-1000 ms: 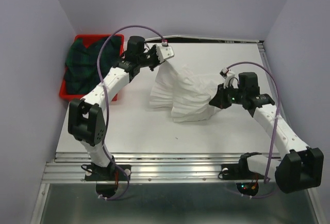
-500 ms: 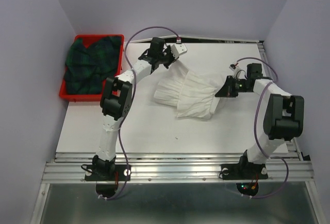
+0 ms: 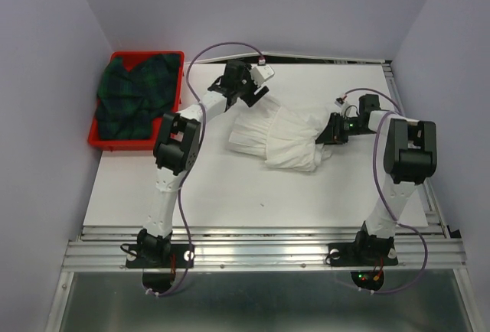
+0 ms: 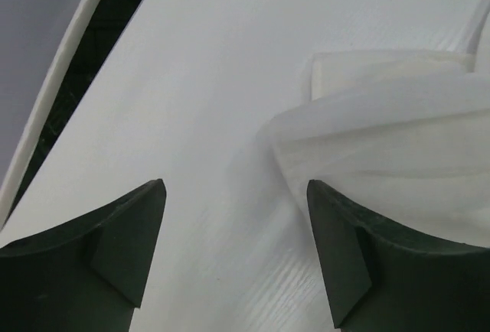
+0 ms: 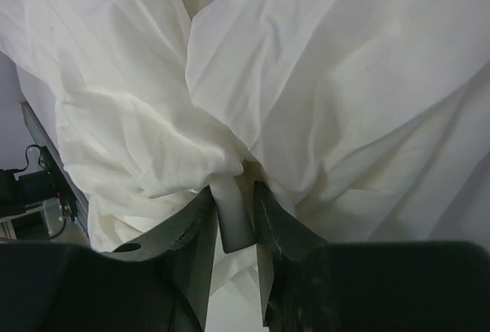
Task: Fold and stack the skirts
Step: Fold the skirt
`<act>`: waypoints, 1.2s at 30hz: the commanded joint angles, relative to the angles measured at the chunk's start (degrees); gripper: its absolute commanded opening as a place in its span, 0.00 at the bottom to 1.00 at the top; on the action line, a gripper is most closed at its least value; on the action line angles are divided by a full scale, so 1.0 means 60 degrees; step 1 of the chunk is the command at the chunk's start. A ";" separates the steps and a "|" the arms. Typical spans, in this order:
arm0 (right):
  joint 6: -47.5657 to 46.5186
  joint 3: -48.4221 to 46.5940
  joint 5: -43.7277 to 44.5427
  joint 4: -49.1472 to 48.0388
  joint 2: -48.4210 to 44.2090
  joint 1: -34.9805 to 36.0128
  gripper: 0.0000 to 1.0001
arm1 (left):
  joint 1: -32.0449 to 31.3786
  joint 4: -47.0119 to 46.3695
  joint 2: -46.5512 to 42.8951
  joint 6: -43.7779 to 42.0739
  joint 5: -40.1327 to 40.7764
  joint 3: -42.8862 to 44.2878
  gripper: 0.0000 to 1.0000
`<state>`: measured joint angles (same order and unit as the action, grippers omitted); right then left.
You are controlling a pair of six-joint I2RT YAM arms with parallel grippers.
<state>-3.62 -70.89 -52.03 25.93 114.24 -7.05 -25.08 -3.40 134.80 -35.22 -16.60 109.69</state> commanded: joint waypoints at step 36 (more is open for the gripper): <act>-0.0409 -0.1121 0.0514 0.2490 -0.0009 0.0706 0.20 | -0.0157 -0.0328 -0.3001 0.6561 -0.3152 -0.4649 0.66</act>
<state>-6.52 -81.80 -46.09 40.07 117.75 -2.55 -28.60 -4.64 115.09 3.97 -35.48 75.31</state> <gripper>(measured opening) 0.296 0.672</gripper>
